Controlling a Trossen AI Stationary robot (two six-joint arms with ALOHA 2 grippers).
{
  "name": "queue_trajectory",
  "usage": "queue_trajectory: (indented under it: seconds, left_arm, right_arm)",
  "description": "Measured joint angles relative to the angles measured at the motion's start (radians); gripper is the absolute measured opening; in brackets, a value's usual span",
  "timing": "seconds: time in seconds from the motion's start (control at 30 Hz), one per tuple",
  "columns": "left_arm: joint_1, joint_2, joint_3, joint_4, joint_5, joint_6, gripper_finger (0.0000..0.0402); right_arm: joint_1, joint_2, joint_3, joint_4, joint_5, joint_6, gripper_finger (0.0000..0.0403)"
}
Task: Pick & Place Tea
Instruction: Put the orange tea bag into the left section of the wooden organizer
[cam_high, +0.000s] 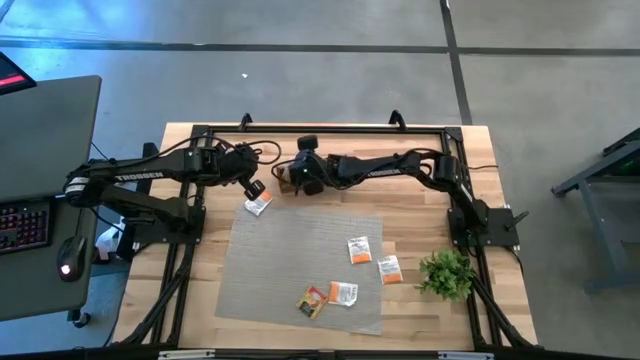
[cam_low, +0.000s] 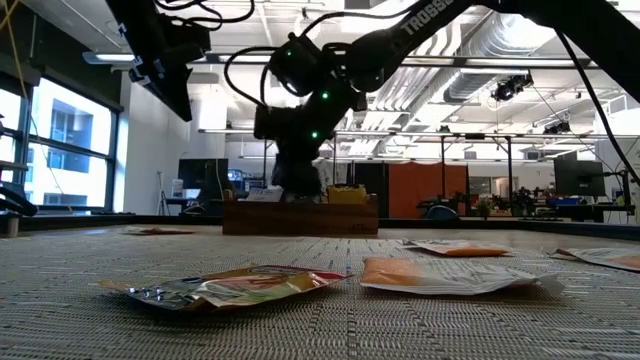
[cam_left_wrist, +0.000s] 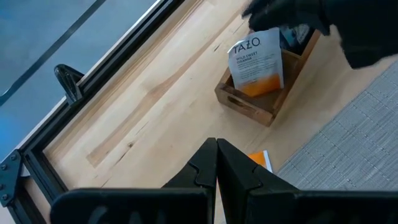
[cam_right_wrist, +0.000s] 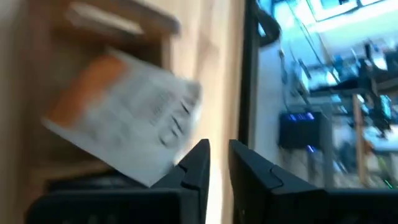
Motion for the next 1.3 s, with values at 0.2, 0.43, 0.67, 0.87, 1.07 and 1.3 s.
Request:
queue_trajectory:
  seconds: [0.2,0.43,0.67,0.87,1.07,1.3]
  left_arm:
    - [0.0,0.0,-0.001,0.0,0.004,-0.003,0.0007]
    - [0.0,-0.021,-0.002,-0.071,0.06,-0.035,0.0007]
    - [-0.052,-0.195,-0.056,-0.1,0.072,-0.182,0.0007]
    - [-0.137,-0.434,-0.333,0.117,0.079,-0.412,0.0007]
    - [-0.15,-0.519,-0.548,0.337,0.158,-0.432,0.0015]
    - [-0.15,-0.487,-0.575,0.349,0.166,-0.393,0.0087]
  right_arm:
    - [0.044,-0.03,0.0,-0.105,0.147,0.017,0.0061]
    - [0.082,-0.159,0.0,-0.299,0.022,0.219,0.0016]
    - [0.041,-0.328,-0.074,-0.419,-0.108,0.45,0.0009]
    - [0.027,-0.407,-0.397,-0.025,-0.348,0.418,0.0008]
    - [0.049,-0.414,-0.492,0.209,-0.365,0.272,0.0003]
    - [0.05,-0.414,-0.49,0.224,-0.364,0.277,0.0005]
